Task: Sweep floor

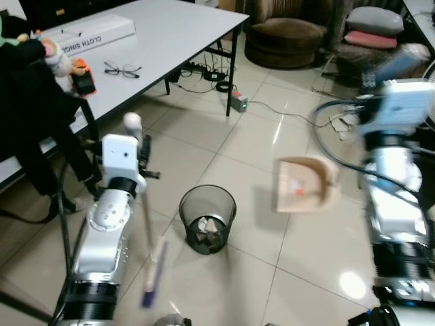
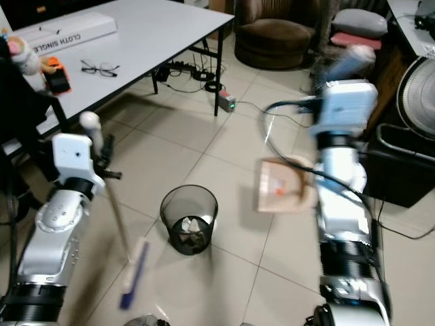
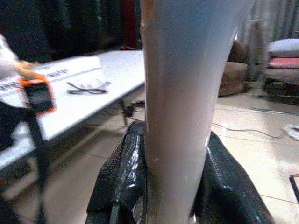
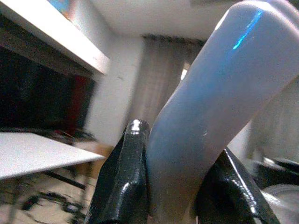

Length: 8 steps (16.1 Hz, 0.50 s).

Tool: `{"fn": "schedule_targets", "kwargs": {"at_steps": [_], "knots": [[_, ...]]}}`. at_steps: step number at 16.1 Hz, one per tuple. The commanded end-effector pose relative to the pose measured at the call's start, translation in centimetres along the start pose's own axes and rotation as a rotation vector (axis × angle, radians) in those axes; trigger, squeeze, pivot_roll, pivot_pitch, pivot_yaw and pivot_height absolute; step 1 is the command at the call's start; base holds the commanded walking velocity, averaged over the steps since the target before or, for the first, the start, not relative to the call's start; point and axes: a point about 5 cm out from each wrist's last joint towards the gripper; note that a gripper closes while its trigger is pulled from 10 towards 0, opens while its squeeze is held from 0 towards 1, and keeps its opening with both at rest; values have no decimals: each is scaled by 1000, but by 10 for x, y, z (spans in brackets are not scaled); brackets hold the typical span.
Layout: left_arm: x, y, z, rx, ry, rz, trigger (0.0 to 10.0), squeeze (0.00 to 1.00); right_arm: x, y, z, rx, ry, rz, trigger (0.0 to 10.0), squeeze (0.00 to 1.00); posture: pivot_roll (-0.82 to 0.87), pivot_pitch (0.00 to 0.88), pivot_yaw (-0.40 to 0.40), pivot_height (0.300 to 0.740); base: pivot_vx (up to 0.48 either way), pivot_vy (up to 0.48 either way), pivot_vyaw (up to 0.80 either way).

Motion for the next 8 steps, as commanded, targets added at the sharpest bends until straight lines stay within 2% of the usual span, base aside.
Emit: {"fn": "schedule_targets", "kwargs": {"at_steps": [1, 2, 3, 5, 6, 8], "knots": [[7, 4, 4, 20, 11, -42, 10000, 0, 5, -2, 0, -38, -9, -21, 10000, 0, -67, 0, 17, 740, 0, 0, -800], [7, 4, 1, 10, 21, -50, 10000, 0, 7, -7, -7, -92, -5, -34, 10000, 0, -66, 0, 17, 740, 0, 0, -800], [7, 1, -2, -11, 19, -72, 10000, 0, 9, -24, -29, -238, 17, -73, 10000, 0, -58, 0, 13, 740, 0, 0, -800], [7, -3, -1, -34, -10, -130, 10000, 0, 4, -39, -42, -357, 45, -80, 10000, 0, -58, 0, 14, 740, 0, 0, -800], [8, -4, 0, -39, -25, -148, 10000, 0, 2, -41, -42, -369, 52, -80, 10000, 0, -58, 0, 14, 740, 0, 0, -800], [18, -5, 1, -69, -26, -261, 10000, 0, -6, -43, -41, -384, 57, -70, 10000, 0, -62, 0, 17, 740, 0, 0, -800]]}}
Point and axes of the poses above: a point about 5 cm out from each wrist's last joint towards the gripper, its own y axis pointing out of the wrist towards the gripper, its own z axis along the axis of the wrist's last joint, x = y × z, and after that the axes turned 14 degrees about -y, right-handed
